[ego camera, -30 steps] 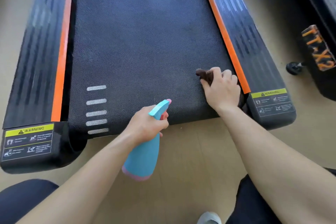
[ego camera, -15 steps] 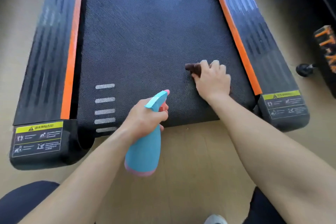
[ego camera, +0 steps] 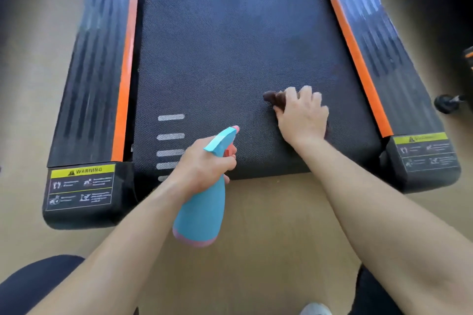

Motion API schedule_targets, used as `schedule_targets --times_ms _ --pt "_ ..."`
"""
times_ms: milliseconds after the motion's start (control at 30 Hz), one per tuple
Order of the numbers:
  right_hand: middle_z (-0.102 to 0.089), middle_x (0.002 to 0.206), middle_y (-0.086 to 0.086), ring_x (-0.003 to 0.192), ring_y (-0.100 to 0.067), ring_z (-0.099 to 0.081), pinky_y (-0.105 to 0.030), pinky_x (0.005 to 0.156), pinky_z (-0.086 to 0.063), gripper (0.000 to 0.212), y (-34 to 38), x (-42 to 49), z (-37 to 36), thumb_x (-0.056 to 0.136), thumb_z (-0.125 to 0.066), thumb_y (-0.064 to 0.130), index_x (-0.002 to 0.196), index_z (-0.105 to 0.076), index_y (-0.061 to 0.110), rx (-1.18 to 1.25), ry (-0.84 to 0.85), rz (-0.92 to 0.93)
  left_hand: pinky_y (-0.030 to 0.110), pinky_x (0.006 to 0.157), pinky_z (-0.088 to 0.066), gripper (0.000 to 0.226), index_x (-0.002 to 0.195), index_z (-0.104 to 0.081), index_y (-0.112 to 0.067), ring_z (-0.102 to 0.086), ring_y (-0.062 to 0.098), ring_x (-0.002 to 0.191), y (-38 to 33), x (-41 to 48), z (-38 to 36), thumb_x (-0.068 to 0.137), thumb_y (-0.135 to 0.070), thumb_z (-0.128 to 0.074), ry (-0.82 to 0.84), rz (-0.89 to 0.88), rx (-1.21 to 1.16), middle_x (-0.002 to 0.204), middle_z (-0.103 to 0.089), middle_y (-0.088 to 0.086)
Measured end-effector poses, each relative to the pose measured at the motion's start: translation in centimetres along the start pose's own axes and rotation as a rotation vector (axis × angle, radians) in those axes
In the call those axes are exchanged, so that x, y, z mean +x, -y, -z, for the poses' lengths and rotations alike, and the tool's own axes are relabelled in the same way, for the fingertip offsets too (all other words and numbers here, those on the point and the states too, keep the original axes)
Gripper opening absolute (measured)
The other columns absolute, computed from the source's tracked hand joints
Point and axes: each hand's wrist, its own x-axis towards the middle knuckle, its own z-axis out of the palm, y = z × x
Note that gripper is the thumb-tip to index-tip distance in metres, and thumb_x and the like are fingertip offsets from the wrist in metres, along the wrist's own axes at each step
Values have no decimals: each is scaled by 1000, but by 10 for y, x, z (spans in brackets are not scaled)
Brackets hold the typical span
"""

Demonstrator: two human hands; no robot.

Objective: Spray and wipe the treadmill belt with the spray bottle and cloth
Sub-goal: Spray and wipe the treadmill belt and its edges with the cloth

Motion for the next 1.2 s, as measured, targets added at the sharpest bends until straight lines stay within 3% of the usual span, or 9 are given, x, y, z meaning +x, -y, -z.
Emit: schedule_targets --times_ms 233,433,567,667,733,900,1000,1100,1200 --pt "-54 99 -9 89 -35 -54 -43 62 -47 38 22 -72 -4 87 -63 54 103 -61 20 23 -48 404 52 89 -64 49 109 -74 -15 -74 23 62 1 -8 19 62 -24 -63 4 10 -25 107 -75 9" --pt "-54 118 -13 108 -38 -52 -48 79 -47 42 60 -1 -6 93 -58 53 118 -57 19 61 4 36 50 84 -66 46 107 -77 -36 -76 21 74 6 -11 31 64 -25 -64 -51 12 -100 109 -76 5" --pt "-55 100 -10 88 -35 -53 -43 64 -45 38 62 -78 -6 87 -57 53 104 -61 20 49 -96 309 52 89 -64 51 112 -76 -24 -72 19 61 5 -17 40 63 -28 -64 -53 0 -93 108 -76 9" --pt "-56 98 -9 85 -35 -55 -42 62 -47 43 50 -88 -4 88 -50 57 106 -63 19 71 -54 513 52 91 -64 42 102 -76 -39 -74 20 64 7 -17 43 63 -29 -65 -49 -8 -97 105 -77 6" --pt "-56 102 -9 90 -34 -56 -43 66 -48 43 48 -62 -4 89 -52 59 108 -61 20 34 -37 461 53 87 -65 40 96 -75 -46 -75 22 73 8 -15 40 63 -26 -66 -39 -17 -116 105 -75 7" --pt "-52 122 -10 113 -35 -49 -48 84 -46 43 19 -13 3 95 -53 57 121 -53 23 90 53 -18 48 77 -67 49 103 -77 -50 -76 27 89 2 -6 18 64 -23 -66 11 -17 -114 95 -73 -6" --pt "-54 114 -11 103 -36 -52 -45 74 -45 41 2 -42 9 91 -60 55 113 -56 21 34 18 98 54 79 -67 40 96 -77 -41 -78 34 89 -7 -3 0 63 -22 -65 27 -34 -92 95 -73 -3" --pt "-55 107 -9 98 -35 -54 -44 71 -47 42 -13 -77 19 86 -67 55 110 -59 22 52 114 279 53 84 -66 44 104 -77 -25 -74 23 71 -14 0 -17 62 -24 -64 70 -35 -27 98 -76 6" --pt "-55 103 -7 96 -33 -55 -44 71 -50 41 -43 -96 30 85 -69 56 108 -61 22 91 115 192 48 80 -67 44 103 -79 -36 -72 17 76 -20 4 -32 63 -22 -66 110 -45 -14 92 -74 0"
